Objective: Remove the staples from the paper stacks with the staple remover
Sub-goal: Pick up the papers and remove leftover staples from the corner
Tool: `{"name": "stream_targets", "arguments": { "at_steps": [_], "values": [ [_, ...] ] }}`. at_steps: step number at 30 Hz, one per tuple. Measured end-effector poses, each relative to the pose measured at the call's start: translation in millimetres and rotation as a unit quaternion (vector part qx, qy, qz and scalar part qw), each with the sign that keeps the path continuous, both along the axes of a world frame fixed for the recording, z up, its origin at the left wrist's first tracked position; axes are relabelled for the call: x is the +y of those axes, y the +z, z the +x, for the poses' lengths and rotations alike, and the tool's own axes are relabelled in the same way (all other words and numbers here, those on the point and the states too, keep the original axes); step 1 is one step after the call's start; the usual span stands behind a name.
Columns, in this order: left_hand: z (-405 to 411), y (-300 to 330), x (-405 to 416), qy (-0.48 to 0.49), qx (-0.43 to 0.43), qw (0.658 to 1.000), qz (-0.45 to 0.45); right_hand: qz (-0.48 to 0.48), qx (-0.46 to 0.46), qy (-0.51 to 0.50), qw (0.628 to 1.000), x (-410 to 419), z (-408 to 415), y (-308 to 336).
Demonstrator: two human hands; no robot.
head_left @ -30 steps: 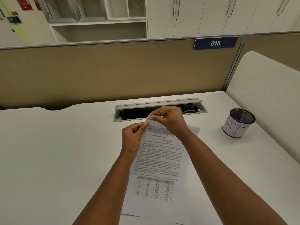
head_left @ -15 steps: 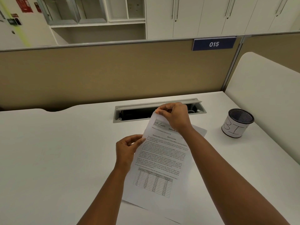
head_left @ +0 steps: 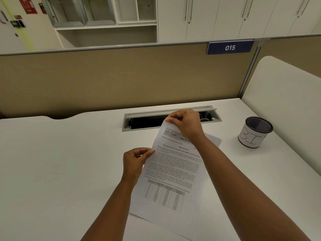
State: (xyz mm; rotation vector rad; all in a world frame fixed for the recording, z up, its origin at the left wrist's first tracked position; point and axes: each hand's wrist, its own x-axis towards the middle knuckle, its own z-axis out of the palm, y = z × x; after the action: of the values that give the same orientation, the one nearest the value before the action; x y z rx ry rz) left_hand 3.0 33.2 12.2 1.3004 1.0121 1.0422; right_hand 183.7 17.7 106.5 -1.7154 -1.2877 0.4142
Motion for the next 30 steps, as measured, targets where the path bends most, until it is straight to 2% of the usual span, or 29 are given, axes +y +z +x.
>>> {"name": "stream_targets", "arguments": {
  "at_steps": [5,7,14,18,22,30],
  "values": [
    [-0.3,-0.9,0.7,0.016,0.026,1.0,0.005,-0.003,0.038,-0.009,0.999,-1.0,-1.1,-2.6],
    [1.7,3.8,0.7,-0.005,0.039,0.999,0.011,-0.009,0.067,-0.015,0.998,-2.2,-2.5,-5.9],
    [34.1,40.7,14.4,-0.075,0.202,0.972,0.092,-0.042,0.134,-0.052,0.989,-10.8,-13.0,-32.4],
    [41.0,41.2,17.9,-0.081,0.235,0.962,0.116,-0.041,0.168,-0.072,0.982,-18.2,-10.1,-40.1],
    [36.6,35.2,21.5,-0.057,0.223,0.968,0.104,-0.127,0.114,-0.003,0.985,-32.5,8.3,-49.7],
    [38.9,22.5,28.5,-0.034,0.231,0.968,0.093,-0.263,0.163,0.043,0.95,-50.9,23.3,-82.6]
  ]
}}
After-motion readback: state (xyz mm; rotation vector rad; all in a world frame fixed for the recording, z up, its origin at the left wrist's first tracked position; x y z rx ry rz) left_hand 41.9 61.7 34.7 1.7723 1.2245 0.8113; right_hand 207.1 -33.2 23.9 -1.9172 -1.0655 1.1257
